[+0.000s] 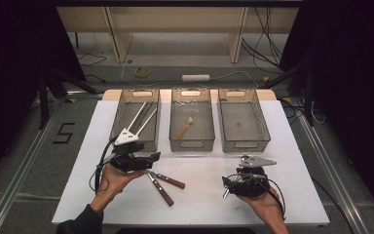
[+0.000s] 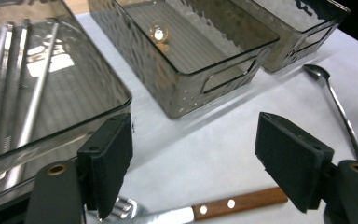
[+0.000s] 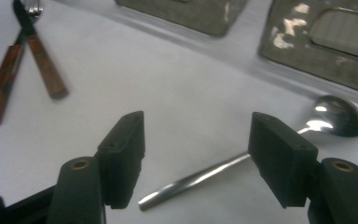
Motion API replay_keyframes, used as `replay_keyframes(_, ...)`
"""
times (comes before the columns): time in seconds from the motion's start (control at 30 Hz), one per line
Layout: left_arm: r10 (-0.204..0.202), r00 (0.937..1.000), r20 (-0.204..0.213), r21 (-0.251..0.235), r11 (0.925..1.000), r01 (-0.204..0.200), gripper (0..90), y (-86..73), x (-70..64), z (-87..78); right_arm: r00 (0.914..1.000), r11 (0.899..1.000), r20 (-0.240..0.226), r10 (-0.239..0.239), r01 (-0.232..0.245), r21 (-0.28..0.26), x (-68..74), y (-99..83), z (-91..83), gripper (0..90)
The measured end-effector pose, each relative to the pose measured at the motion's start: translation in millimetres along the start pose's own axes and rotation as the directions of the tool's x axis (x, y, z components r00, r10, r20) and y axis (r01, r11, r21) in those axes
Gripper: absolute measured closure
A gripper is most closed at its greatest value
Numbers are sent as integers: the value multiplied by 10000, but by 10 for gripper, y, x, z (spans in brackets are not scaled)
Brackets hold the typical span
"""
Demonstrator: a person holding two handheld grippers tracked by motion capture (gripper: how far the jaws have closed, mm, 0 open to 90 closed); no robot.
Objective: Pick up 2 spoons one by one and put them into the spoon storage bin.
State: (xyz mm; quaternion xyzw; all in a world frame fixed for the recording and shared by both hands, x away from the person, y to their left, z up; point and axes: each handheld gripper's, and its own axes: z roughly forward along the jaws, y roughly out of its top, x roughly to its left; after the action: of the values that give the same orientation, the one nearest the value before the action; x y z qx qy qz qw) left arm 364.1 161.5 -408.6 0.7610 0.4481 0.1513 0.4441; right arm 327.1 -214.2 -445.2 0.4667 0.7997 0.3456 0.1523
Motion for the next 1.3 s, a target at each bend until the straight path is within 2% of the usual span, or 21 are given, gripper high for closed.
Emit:
replay_keyframes(0.23,-225,9997,-133,-68,9997,224,260,-201,18,-136,9974,9983,580,429,-450,359,-49,-34,11,369)
replay_keyframes(0.37,-96,9998,-196,-7,10000,96,257,-280,-3,-180,9949,9969,796,616,-653,447,-67,-53,24,364)
replay_keyframes(0.47,-57,9999,-127,-20,10000,57,257,-309,-31,-207,9972,9986,583,468,-481,225,-47,-52,24,415)
replay_keyframes(0.53,-41,9999,-106,-45,10000,40,257,-325,-44,-224,9991,9993,260,327,-332,186,-19,-49,42,463)
replay_keyframes(0.7,21,9999,-132,-20,10000,-22,258,-373,-52,-269,9995,9989,-292,-118,131,451,42,-55,103,589)
replay_keyframes(0.8,54,9999,-156,-30,10000,-54,257,-390,-60,-283,9984,9980,-467,-310,335,539,63,-62,133,655)
replay_keyframes(0.97,111,9998,-167,16,9999,-111,258,-406,-72,-290,9957,9947,-820,-439,511,889,94,-81,202,763)
replay_keyframes(1.13,171,9996,-229,20,9999,-171,258,-418,-78,-303,9929,9906,-1090,-475,609,1229,110,-105,238,816)
replay_keyframes(1.3,213,9995,-234,54,9998,-212,259,-426,-75,-317,9907,9863,-1263,-514,702,1493,133,-122,263,833)
